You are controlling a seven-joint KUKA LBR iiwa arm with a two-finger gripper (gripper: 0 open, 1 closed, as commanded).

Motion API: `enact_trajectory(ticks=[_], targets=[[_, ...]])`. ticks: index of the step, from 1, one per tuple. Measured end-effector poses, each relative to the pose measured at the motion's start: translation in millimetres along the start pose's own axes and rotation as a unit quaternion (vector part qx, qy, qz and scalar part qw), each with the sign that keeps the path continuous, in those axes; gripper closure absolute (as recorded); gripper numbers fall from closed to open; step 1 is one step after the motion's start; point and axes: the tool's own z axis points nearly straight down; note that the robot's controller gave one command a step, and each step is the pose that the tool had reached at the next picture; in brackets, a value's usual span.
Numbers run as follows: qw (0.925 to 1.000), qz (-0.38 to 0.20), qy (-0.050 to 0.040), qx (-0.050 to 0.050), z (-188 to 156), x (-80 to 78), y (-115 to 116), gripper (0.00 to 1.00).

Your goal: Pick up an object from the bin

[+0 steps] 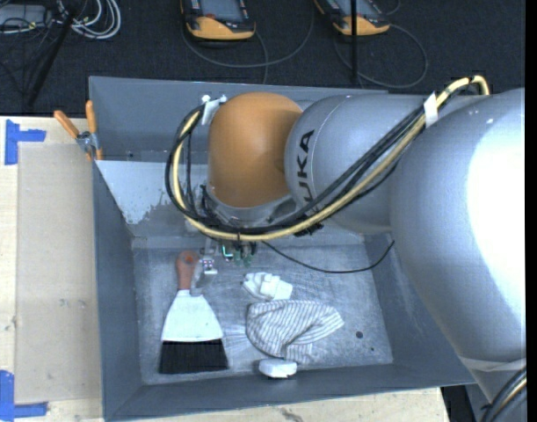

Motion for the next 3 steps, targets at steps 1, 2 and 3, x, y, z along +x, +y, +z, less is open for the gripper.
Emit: enact_trajectory(ticks=[1,2,3], targets=[[1.0000,0.001,-0.0037,-0.001,-5,-1.9,-1,0.00],[0.9979,-0.064,-0.0078,-0.001,12,-6.1,-2,0.00],[0.9831,-0.183,-0.0088,0.000,44,-14.1,2,0.00]])
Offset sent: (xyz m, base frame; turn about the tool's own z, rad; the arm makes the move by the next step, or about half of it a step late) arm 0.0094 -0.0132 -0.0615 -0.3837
